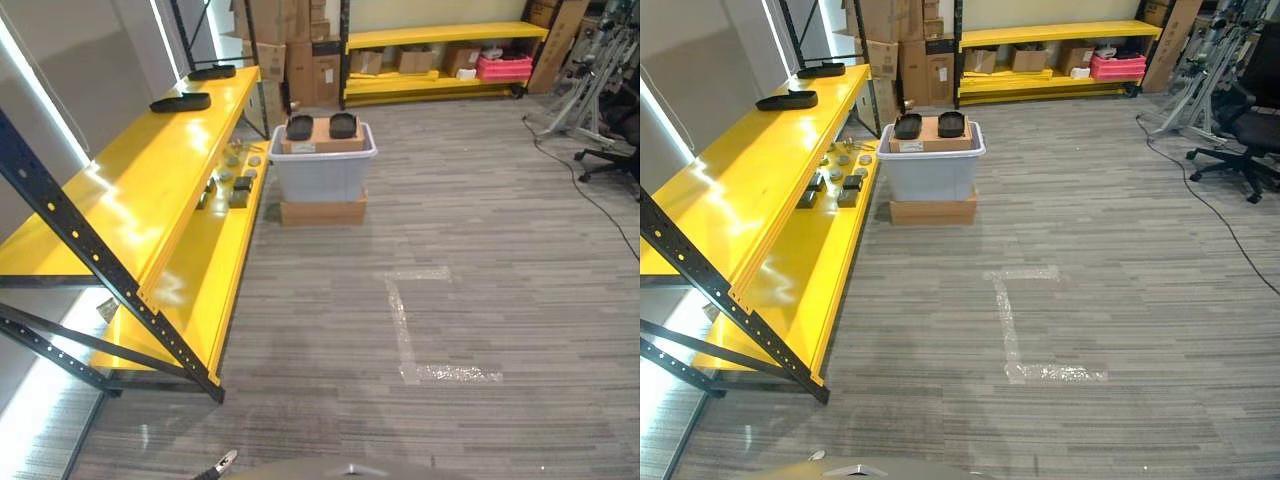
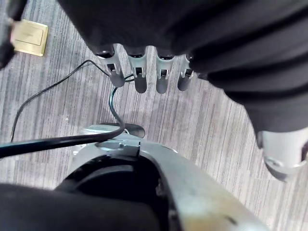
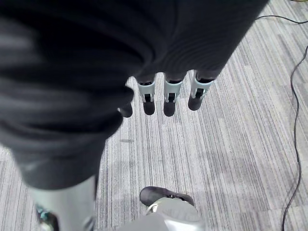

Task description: Move parts from the plastic box to the shelf.

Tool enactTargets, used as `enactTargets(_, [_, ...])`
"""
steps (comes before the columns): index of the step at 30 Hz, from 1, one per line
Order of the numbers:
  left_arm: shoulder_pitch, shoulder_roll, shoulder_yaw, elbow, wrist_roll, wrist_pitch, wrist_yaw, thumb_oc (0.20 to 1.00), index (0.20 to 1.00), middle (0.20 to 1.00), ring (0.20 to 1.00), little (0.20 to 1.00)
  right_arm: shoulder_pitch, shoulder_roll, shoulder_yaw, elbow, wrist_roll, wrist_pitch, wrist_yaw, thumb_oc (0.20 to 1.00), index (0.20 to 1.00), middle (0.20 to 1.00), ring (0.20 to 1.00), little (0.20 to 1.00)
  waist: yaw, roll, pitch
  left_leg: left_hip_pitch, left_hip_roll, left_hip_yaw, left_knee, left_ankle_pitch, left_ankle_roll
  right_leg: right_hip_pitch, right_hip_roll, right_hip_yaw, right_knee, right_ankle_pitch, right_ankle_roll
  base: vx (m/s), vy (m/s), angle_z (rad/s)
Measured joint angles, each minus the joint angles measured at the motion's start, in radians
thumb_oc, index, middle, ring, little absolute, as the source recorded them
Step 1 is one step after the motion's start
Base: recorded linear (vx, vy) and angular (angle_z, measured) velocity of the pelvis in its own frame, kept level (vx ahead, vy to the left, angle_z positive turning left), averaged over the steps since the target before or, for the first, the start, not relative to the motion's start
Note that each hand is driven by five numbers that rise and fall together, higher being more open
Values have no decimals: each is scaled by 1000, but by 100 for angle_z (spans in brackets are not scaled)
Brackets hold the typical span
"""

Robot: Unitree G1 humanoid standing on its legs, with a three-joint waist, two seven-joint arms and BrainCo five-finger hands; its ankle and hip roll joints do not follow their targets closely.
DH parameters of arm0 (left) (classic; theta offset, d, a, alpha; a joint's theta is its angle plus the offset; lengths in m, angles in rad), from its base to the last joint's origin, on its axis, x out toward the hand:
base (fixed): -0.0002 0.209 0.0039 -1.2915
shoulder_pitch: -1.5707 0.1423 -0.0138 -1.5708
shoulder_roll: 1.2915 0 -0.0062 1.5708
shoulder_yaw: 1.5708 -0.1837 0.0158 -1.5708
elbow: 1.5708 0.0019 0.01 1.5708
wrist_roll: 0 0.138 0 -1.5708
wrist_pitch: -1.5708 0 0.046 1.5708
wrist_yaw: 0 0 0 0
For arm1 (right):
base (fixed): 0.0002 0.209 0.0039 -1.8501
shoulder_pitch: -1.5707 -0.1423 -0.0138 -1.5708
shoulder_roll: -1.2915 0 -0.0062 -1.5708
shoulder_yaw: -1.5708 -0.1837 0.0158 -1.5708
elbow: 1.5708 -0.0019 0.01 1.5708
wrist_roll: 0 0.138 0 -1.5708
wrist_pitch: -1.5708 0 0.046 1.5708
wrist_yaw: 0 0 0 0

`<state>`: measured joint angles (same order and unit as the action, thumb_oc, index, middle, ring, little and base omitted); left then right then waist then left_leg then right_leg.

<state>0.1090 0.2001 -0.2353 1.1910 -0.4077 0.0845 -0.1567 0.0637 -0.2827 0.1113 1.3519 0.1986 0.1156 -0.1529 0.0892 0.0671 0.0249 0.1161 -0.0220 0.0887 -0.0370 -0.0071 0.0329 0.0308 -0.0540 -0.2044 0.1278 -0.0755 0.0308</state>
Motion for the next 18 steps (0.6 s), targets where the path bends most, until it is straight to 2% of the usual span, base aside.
enactTargets(9, [0, 0, 0, -1, 22, -28, 28, 1000, 1000, 1000, 1000, 1000, 4, 0, 3, 3, 0, 1, 0, 1000, 1000, 1000, 1000, 1000, -1, 0, -1, 0, 0, 0, 1, 0, 0, -1, 0, 0, 2, 0, 0, 0, 0, 0])
enactTargets(14, [-3, 0, 1, 10, 70, 4, 100, 1000, 1000, 1000, 1000, 1000, 5, 0, 3, 4, 1, 0, 0, 1000, 1000, 1000, 1000, 1000, -2, -2, -2, 0, 0, 1, 1, 0, 0, -1, 0, 1, 3, 0, 0, 0, 0, 0])
enactTargets(18, [-15, 0, 2, 40, 96, 22, 131, 1000, 1000, 1000, 1000, 1000, 5, 3, 4, 3, -1, -2, 0, 1000, 1000, 1000, 1000, 1000, -5, -16, -11, 0, 0, 4, 0, 0, 0, -5, 0, 4, 7, -2, 0, 0, 2, -1])
